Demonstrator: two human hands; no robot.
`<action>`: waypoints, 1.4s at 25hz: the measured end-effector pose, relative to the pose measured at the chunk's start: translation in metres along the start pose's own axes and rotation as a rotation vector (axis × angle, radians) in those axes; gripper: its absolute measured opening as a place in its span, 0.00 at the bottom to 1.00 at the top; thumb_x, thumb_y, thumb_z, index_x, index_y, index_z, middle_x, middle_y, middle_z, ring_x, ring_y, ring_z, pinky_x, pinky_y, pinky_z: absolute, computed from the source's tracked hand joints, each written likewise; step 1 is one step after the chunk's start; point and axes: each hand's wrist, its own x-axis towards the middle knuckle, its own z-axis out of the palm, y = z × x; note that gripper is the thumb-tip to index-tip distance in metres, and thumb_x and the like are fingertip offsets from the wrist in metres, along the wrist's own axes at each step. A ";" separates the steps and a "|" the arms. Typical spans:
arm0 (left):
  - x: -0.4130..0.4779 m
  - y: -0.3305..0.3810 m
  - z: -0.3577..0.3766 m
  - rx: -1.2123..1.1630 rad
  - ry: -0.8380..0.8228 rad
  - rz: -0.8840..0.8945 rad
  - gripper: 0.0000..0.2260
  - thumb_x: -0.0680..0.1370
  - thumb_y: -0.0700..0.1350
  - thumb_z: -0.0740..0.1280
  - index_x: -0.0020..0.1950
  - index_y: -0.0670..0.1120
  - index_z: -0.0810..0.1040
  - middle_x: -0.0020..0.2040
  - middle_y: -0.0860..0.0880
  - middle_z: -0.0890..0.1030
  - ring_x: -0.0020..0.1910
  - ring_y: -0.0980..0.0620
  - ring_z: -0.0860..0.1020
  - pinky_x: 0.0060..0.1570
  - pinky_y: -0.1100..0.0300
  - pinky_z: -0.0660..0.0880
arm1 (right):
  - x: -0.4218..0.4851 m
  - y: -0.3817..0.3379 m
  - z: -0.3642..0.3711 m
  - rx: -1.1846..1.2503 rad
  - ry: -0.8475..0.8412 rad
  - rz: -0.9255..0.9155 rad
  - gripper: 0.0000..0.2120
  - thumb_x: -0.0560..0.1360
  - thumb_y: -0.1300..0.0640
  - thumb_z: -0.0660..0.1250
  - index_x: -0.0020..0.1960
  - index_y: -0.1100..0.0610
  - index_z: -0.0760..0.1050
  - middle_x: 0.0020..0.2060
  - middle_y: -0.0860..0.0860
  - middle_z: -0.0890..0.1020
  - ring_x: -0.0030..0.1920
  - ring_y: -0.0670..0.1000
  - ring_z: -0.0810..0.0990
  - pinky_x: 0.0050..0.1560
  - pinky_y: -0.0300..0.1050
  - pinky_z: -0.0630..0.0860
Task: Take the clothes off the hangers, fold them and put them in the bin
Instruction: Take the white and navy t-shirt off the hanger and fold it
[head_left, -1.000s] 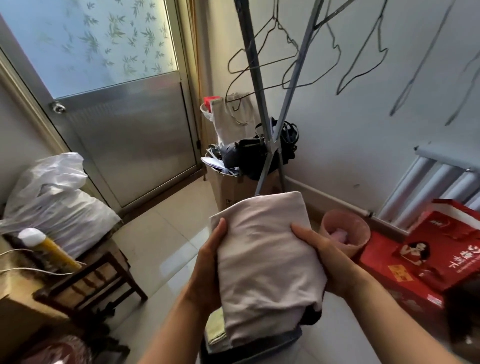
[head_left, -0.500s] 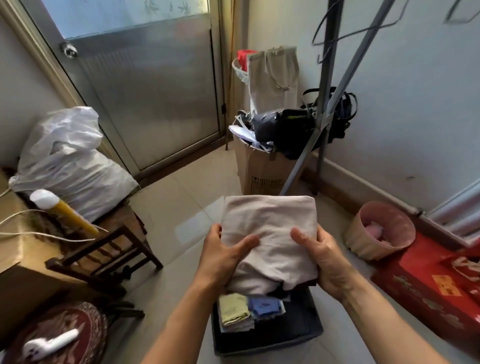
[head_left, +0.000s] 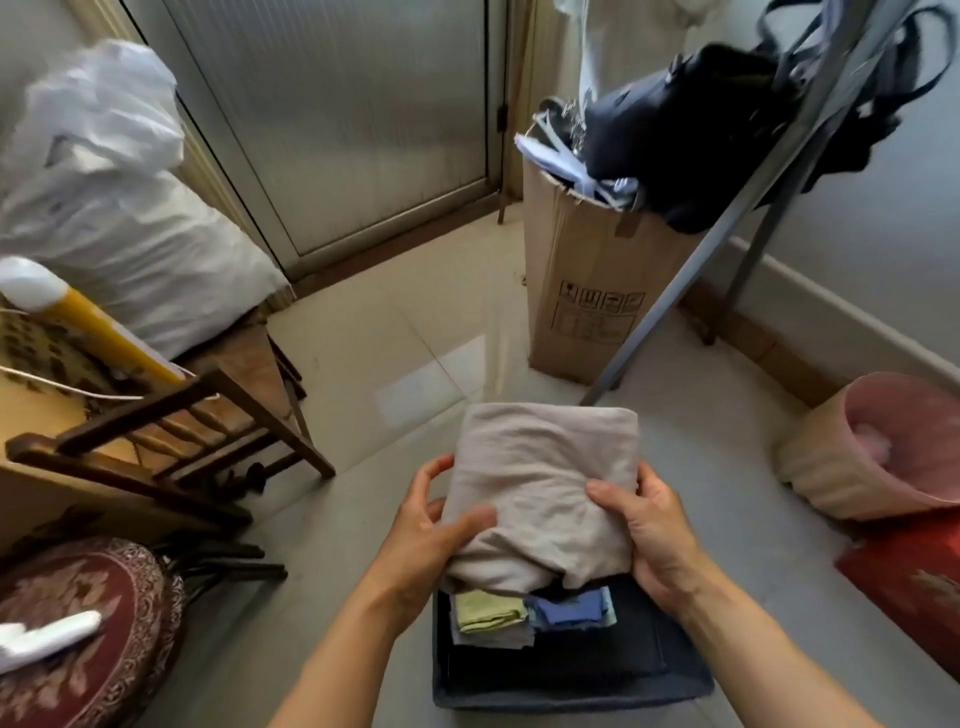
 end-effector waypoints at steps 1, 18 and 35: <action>0.013 -0.025 -0.005 -0.026 -0.005 -0.027 0.33 0.67 0.43 0.77 0.66 0.61 0.66 0.54 0.43 0.84 0.48 0.44 0.84 0.39 0.52 0.80 | 0.014 0.026 -0.007 -0.004 0.011 0.018 0.16 0.72 0.71 0.68 0.56 0.57 0.76 0.49 0.55 0.85 0.46 0.51 0.85 0.43 0.44 0.82; 0.164 -0.346 -0.006 -0.907 0.442 -0.481 0.17 0.77 0.29 0.63 0.65 0.38 0.75 0.52 0.38 0.82 0.47 0.40 0.80 0.33 0.50 0.81 | 0.163 0.305 -0.067 -0.312 0.092 0.186 0.19 0.69 0.74 0.66 0.50 0.54 0.79 0.47 0.53 0.85 0.50 0.56 0.82 0.56 0.52 0.77; 0.177 -0.346 -0.001 -0.714 0.605 -0.666 0.06 0.80 0.43 0.65 0.53 0.40 0.75 0.44 0.43 0.77 0.42 0.48 0.77 0.38 0.56 0.74 | 0.190 0.325 -0.031 -1.167 0.178 0.042 0.17 0.75 0.62 0.64 0.63 0.60 0.67 0.61 0.58 0.71 0.61 0.59 0.71 0.57 0.50 0.68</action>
